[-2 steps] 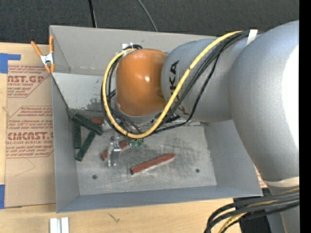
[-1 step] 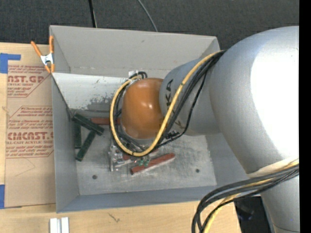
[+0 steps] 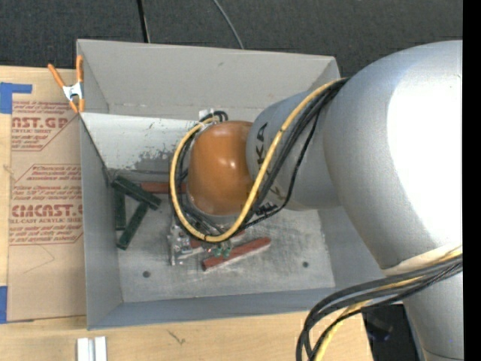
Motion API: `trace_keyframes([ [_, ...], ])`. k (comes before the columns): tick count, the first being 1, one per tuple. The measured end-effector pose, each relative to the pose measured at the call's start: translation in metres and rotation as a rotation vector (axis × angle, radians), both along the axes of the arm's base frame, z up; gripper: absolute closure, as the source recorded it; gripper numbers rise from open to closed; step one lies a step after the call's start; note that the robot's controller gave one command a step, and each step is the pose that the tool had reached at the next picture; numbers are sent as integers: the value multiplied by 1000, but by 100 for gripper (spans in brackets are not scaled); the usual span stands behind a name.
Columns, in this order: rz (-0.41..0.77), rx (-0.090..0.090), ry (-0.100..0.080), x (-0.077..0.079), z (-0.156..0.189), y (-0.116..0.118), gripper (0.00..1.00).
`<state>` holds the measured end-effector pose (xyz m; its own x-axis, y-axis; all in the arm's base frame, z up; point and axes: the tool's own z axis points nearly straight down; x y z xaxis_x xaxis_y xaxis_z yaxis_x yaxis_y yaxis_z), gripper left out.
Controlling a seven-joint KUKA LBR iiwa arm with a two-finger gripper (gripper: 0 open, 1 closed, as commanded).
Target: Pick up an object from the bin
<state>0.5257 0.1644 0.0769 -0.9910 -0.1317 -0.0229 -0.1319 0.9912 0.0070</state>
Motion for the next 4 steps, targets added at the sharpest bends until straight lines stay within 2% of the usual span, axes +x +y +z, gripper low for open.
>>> trace_keyframes([
  [1,19,-11,28,-5,39,-4,100],
  [2,38,-9,17,-1,82,-2,100],
  [3,-141,-7,22,-12,119,-41,100],
  [4,-141,-7,22,-12,119,-41,100],
])
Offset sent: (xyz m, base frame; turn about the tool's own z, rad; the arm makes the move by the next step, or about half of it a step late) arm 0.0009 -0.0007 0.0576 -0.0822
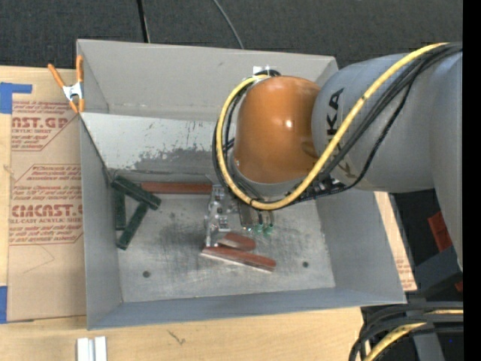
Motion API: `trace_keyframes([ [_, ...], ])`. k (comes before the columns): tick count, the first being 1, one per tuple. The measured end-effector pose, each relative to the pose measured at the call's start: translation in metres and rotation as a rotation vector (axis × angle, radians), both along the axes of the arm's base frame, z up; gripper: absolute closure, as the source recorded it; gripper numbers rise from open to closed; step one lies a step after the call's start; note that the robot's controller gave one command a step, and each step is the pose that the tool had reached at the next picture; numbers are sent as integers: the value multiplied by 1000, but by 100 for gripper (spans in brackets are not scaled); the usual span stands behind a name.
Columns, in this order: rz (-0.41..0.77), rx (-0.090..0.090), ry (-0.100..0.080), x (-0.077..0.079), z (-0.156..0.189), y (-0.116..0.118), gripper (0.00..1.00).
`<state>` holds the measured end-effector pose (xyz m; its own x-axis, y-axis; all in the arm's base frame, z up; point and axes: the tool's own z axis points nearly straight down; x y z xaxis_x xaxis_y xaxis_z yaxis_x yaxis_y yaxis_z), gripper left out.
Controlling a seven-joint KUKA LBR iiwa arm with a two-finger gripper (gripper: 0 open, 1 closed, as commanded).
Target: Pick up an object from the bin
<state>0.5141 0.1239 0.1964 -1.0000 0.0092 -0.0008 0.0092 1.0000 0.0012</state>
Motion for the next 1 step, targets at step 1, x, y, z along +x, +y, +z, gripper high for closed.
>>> trace_keyframes([
  [1,-196,1,6,18,21,-24,100],
])
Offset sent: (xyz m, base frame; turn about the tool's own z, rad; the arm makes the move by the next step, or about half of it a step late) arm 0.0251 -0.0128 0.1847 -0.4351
